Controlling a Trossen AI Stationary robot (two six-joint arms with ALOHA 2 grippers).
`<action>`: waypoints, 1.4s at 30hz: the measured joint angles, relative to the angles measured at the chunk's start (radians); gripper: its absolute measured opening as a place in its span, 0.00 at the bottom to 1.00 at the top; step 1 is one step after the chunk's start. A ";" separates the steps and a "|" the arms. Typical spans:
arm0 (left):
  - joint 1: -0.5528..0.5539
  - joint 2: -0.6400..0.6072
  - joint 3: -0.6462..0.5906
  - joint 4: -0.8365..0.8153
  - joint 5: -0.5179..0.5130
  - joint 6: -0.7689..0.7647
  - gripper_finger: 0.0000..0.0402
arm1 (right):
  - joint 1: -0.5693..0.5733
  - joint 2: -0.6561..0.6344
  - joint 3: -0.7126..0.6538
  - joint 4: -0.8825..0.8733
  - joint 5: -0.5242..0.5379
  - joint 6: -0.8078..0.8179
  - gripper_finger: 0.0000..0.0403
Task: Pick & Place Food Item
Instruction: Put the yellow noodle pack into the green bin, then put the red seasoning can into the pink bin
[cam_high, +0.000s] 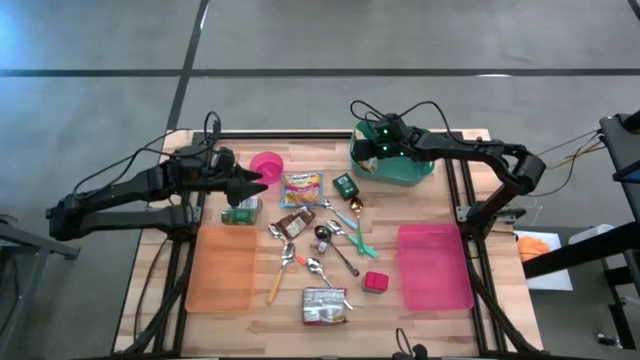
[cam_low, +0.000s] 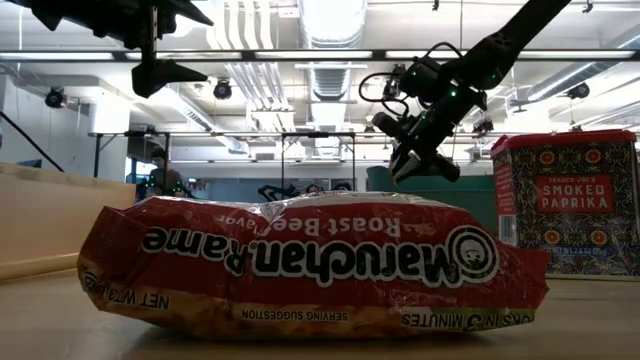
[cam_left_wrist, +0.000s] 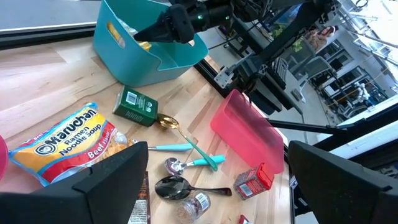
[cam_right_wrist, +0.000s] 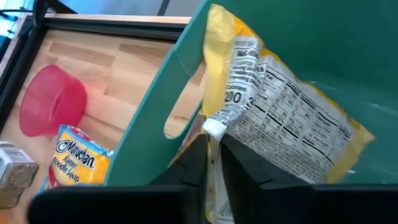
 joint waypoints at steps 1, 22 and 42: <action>0.000 0.000 0.000 0.000 0.000 0.000 0.97 | 0.000 0.000 0.000 0.000 -0.006 0.000 0.19; 0.000 0.000 0.000 -0.001 0.012 0.000 0.97 | 0.017 -0.055 0.057 -0.094 -0.142 -0.155 0.56; 0.000 0.000 0.000 -0.006 0.025 0.011 0.97 | 0.575 -0.159 0.390 -0.956 -0.042 -0.507 0.56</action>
